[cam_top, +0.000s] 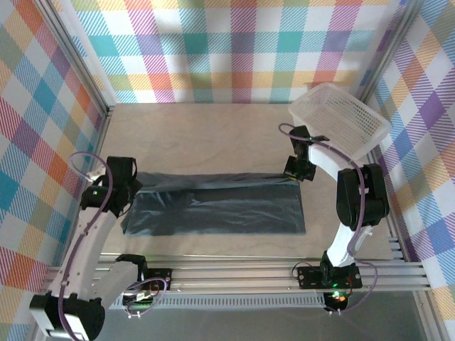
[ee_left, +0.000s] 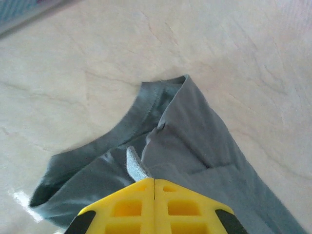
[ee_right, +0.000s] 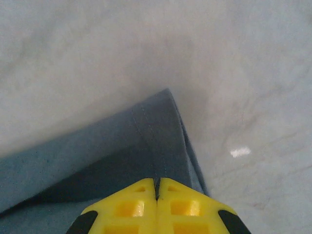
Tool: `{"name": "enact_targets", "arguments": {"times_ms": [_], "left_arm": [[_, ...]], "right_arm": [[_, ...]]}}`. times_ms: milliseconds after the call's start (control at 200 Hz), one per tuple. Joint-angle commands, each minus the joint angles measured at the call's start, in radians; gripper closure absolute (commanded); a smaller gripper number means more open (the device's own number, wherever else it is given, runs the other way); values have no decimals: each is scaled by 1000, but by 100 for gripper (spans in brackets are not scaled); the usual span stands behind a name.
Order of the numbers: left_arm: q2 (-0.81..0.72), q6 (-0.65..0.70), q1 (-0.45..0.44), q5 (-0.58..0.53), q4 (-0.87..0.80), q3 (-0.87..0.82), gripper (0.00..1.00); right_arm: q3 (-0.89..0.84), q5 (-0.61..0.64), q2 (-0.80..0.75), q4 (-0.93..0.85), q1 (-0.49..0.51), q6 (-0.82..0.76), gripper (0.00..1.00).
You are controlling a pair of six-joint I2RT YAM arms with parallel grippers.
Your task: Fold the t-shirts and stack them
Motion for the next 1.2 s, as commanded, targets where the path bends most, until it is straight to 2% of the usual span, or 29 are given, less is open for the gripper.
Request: {"name": "enact_targets", "arguments": {"times_ms": [0, 270, 485, 640, 890, 1195], "left_arm": [[-45, -32, -6, -86, -71, -18, 100], [-78, -71, -6, -105, -122, -34, 100], [-63, -60, -6, 34, -44, -106, 100], [-26, -69, -14, 67, -38, -123, 100], [-26, -52, -16, 58, -36, -134, 100], [-14, -44, -15, 64, -31, -151, 100]], "right_arm": [[-35, -26, -60, -10, 17, 27, 100], [-79, 4, -111, -23, 30, 11, 100], [-100, 103, -150, -80, 32, 38, 100], [-128, 151, -211, -81, 36, 51, 100], [-154, 90, -191, -71, 42, 73, 100], [-194, 92, -195, -85, 51, 108, 100]]}}
